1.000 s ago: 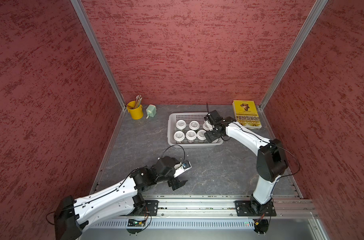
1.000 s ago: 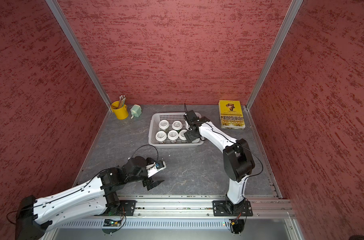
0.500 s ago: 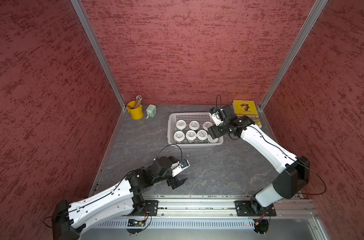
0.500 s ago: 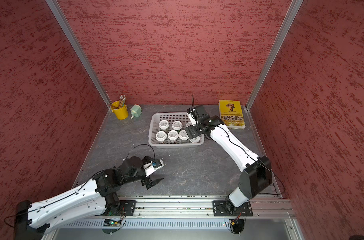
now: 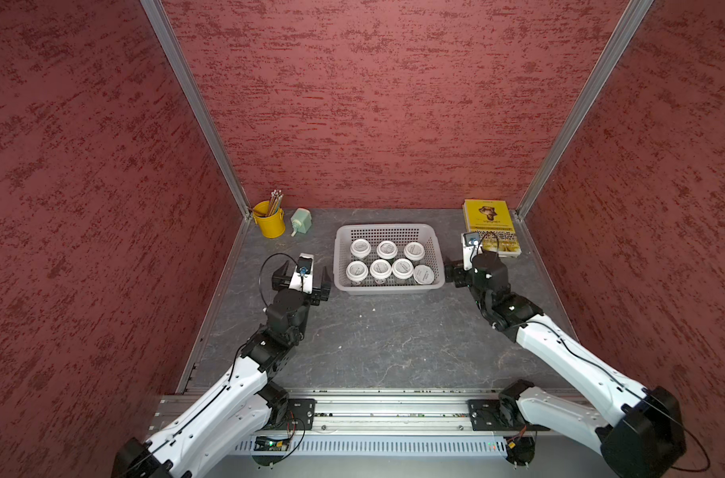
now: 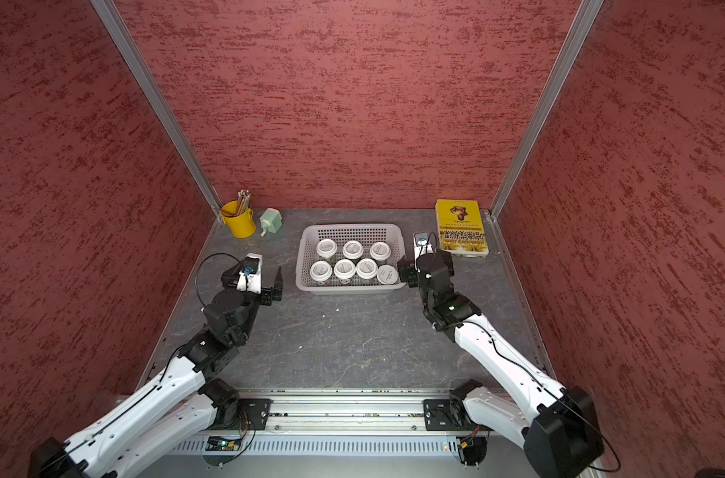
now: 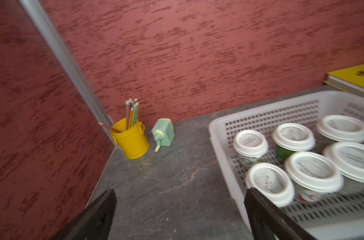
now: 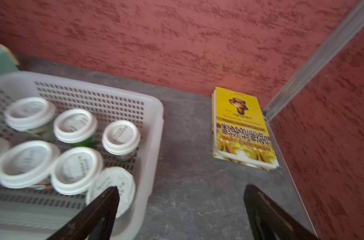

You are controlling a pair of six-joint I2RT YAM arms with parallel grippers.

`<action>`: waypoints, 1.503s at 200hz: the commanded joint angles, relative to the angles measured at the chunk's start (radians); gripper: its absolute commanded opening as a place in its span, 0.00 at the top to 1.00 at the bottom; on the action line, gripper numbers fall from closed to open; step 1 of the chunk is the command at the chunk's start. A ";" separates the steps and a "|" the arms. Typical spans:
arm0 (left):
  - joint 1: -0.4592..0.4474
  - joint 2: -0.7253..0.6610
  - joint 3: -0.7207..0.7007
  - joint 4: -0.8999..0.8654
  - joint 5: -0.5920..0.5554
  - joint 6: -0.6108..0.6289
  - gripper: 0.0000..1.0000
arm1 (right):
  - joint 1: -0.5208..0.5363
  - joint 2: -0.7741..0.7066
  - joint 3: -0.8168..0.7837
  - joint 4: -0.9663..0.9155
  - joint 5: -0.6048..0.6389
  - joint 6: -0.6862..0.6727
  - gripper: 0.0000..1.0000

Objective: Put the yogurt in the basket
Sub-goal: Reset both arms

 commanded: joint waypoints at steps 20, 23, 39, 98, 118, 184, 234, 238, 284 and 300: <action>0.269 -0.007 -0.214 0.263 0.186 -0.154 0.00 | -0.091 -0.005 -0.270 0.569 0.169 -0.078 0.01; 0.280 -0.010 -0.231 0.297 0.199 -0.160 0.00 | -0.096 0.011 -0.286 0.604 0.171 -0.081 0.02; 0.340 -0.001 -0.293 0.344 0.243 -0.189 0.00 | -0.115 0.101 -0.351 0.744 0.162 -0.093 0.02; 0.390 0.370 -0.276 0.697 0.307 -0.176 0.00 | -0.199 0.536 -0.453 1.403 0.040 -0.136 0.02; 0.387 0.568 -0.215 0.854 0.350 -0.182 0.00 | -0.299 0.449 -0.424 1.177 -0.130 -0.022 0.02; 0.444 0.800 -0.054 0.763 0.475 -0.191 0.00 | -0.412 0.489 -0.307 0.954 -0.316 0.063 0.02; 0.490 0.792 -0.022 0.679 0.568 -0.219 0.00 | -0.412 0.489 -0.314 0.976 -0.314 0.060 0.01; 0.490 0.795 -0.023 0.685 0.566 -0.218 0.00 | -0.412 0.490 -0.317 0.984 -0.312 0.058 0.02; 0.487 0.794 -0.024 0.684 0.565 -0.215 0.00 | -0.412 0.491 -0.315 0.980 -0.312 0.059 0.01; 0.487 0.792 -0.024 0.684 0.564 -0.216 0.00 | -0.412 0.490 -0.313 0.979 -0.313 0.058 0.02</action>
